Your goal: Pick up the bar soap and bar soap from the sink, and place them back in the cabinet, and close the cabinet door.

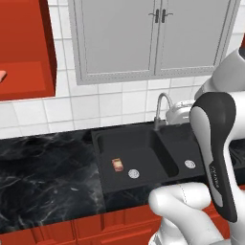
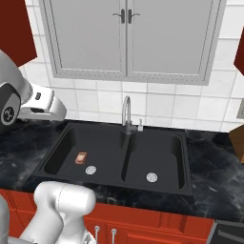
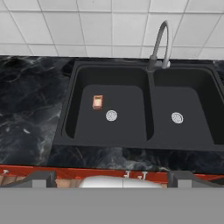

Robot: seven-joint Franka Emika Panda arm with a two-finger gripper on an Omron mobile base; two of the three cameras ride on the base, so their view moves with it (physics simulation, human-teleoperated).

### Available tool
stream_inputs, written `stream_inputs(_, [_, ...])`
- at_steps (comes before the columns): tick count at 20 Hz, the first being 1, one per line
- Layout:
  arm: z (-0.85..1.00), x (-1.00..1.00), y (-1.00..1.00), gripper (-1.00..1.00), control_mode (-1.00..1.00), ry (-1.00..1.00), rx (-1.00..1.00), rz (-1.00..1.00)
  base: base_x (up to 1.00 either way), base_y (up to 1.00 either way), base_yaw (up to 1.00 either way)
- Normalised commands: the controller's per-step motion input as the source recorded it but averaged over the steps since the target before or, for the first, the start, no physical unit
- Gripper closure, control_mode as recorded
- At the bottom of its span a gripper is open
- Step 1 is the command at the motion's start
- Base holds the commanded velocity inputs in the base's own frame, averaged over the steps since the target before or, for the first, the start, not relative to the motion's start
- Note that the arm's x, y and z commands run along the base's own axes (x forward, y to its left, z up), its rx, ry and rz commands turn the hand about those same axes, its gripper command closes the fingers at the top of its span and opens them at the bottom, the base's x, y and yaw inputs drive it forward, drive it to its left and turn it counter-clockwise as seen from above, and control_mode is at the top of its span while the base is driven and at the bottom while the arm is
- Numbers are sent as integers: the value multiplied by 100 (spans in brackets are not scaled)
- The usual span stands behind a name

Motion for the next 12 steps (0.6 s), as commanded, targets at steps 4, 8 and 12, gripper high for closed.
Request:
stream_inputs(4, [0, 0, 0, -100, 100, 0, 0, 0, 13, 0, 0])
stream_inputs(8, [-9, 22, 3, -100, -100, 0, 0, 0, 0, 0, 0])
stream_inputs(12, [-22, 33, 9, -100, -100, 0, 0, 0, 0, 0, 0])
